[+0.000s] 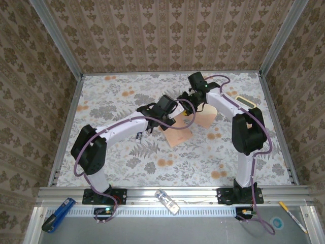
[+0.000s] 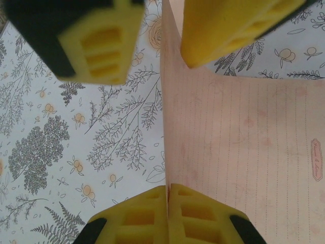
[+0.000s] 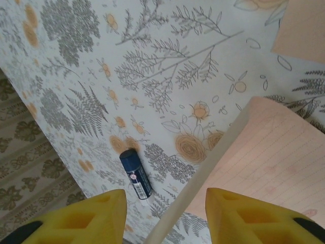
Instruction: Place the letter into the envelope and seal it
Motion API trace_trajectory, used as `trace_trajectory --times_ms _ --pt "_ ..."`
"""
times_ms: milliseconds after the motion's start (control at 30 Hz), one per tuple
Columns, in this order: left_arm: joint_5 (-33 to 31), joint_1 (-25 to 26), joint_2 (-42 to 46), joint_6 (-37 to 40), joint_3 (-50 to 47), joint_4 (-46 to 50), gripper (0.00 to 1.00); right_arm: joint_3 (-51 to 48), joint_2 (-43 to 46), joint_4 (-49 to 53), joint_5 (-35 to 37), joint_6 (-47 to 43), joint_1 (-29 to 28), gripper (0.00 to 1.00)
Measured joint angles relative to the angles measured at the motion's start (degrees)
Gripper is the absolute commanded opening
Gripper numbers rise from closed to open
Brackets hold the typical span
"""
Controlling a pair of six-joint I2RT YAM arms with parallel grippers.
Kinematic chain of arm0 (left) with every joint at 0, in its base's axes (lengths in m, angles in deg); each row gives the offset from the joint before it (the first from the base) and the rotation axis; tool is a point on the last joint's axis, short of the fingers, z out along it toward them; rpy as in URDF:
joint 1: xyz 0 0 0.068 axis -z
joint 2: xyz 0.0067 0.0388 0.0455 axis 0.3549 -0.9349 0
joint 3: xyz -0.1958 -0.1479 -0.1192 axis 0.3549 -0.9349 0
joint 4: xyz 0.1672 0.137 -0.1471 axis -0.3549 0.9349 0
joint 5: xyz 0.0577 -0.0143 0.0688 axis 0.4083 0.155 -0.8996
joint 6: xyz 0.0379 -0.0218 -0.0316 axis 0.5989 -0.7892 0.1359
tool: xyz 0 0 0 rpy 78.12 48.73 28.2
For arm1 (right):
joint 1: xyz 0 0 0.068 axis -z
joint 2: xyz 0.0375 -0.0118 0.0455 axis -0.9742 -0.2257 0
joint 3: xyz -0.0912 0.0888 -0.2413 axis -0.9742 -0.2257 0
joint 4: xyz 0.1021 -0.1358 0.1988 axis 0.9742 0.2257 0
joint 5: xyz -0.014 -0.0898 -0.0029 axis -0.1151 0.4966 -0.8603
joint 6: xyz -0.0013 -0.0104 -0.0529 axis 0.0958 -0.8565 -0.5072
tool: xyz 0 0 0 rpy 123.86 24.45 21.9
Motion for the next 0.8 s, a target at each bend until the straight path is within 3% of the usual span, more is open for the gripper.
trace_trajectory --times_ms 133,233,333,467,633,700,800 --pt "-0.24 0.02 0.00 0.33 0.00 -0.68 0.01 0.00 -0.59 0.37 -0.07 -0.02 -0.66 0.28" --pt "-0.31 0.02 0.00 0.37 0.00 -0.94 0.02 0.00 -0.74 0.76 -0.09 -0.07 -0.85 0.13" --pt "-0.33 0.02 0.00 0.37 0.00 -0.92 0.08 -0.02 -0.74 0.79 -0.24 0.02 -0.85 0.00" --pt "-0.42 0.02 0.00 0.46 -0.02 -0.92 0.32 -0.04 -0.74 0.76 -0.24 0.28 -0.83 0.00" --pt "0.26 -0.35 0.68 -0.48 -1.77 -0.87 0.89 -0.07 -0.74 0.72 -0.22 0.28 -0.83 0.00" --pt "0.68 -0.76 1.70 -1.18 -2.82 -0.37 0.99 -0.09 -0.74 0.72 -0.20 0.26 -0.83 0.00" --pt "0.94 -1.90 4.66 -3.21 -4.44 0.20 1.00 -0.59 -0.72 0.28 -0.20 0.22 -0.83 0.00"
